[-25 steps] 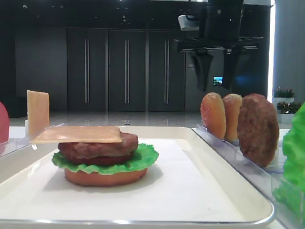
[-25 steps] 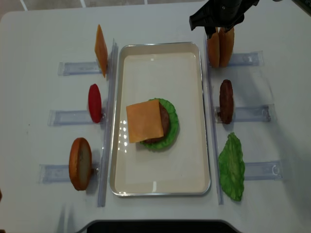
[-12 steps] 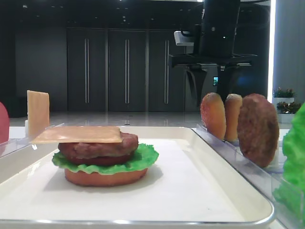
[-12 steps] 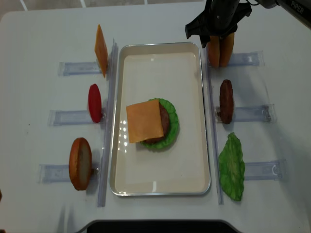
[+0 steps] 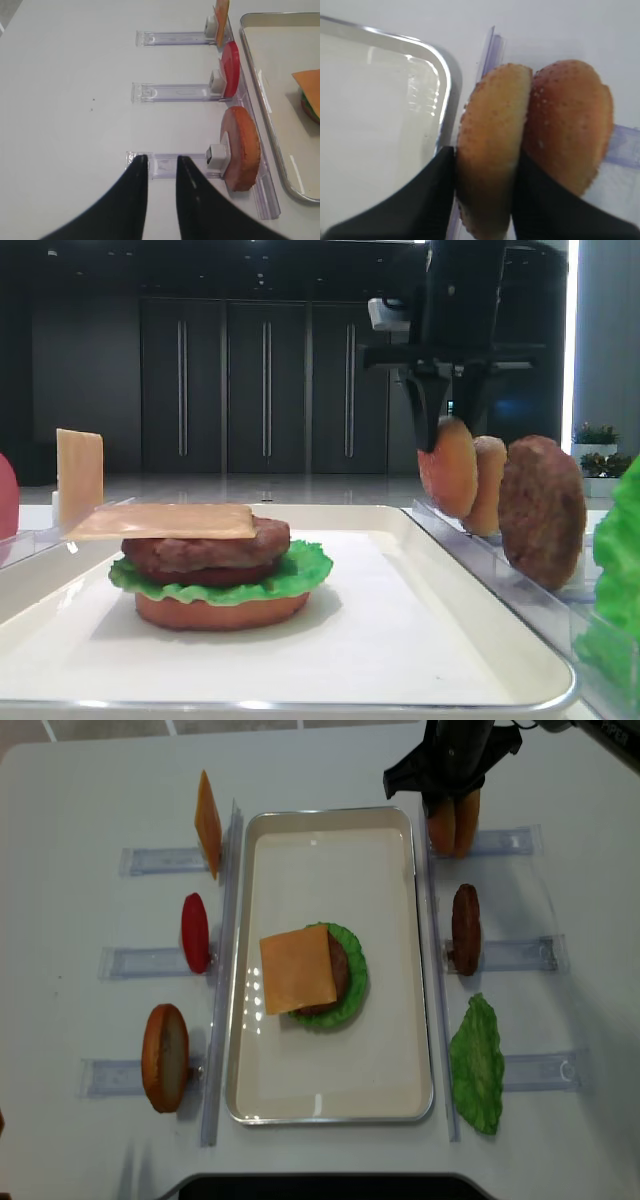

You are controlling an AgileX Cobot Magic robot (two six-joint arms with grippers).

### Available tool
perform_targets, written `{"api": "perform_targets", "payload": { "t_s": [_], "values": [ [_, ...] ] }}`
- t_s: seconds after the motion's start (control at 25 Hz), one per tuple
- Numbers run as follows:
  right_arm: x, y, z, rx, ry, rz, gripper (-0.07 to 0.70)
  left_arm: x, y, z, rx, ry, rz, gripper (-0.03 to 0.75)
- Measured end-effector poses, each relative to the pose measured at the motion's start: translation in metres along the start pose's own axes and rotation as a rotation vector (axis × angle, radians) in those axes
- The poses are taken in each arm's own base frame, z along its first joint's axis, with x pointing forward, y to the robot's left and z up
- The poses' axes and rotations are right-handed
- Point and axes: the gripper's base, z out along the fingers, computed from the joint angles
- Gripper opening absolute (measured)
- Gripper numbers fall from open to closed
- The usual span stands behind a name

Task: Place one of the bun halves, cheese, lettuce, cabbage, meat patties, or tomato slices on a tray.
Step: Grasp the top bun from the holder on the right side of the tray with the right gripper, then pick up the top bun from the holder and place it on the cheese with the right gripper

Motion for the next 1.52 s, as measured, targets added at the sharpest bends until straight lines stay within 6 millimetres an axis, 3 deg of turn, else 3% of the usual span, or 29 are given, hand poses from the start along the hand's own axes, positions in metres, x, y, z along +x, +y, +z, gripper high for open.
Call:
{"api": "perform_targets", "payload": {
  "t_s": [0.16, 0.28, 0.44, 0.64, 0.8, 1.04, 1.28, 1.52],
  "values": [
    [-0.005, 0.003, -0.057, -0.067, -0.086, -0.002, 0.235, 0.000, 0.000, 0.000, 0.000, 0.000, 0.000, 0.149],
    [-0.001, 0.007, -0.076, -0.128, -0.079, 0.011, 0.235, 0.000, 0.000, 0.000, 0.000, 0.000, 0.000, 0.149],
    [0.014, 0.016, -0.067, -0.153, -0.001, 0.002, 0.235, 0.000, 0.000, 0.000, 0.000, 0.000, 0.000, 0.149],
    [0.078, 0.049, -0.066, -0.188, 0.061, -0.045, 0.235, 0.000, 0.000, 0.000, 0.000, 0.000, 0.000, 0.149],
    [0.112, 0.075, -0.068, -0.232, 0.037, -0.072, 0.235, 0.000, 0.000, 0.000, 0.000, 0.000, 0.000, 0.149],
    [0.113, 0.091, -0.065, -0.291, -0.021, -0.077, 0.234, 0.000, 0.000, 0.000, 0.000, 0.000, 0.000, 0.149],
    [0.106, 0.112, -0.075, -0.659, -0.126, -0.139, 0.233, 0.000, 0.000, 0.000, 0.000, 0.000, 0.000, 0.149],
    [0.107, 0.112, -0.068, -0.911, -0.248, -0.101, 0.233, 0.000, 0.000, 0.000, 0.000, 0.000, 0.000, 0.149]
  ]
}}
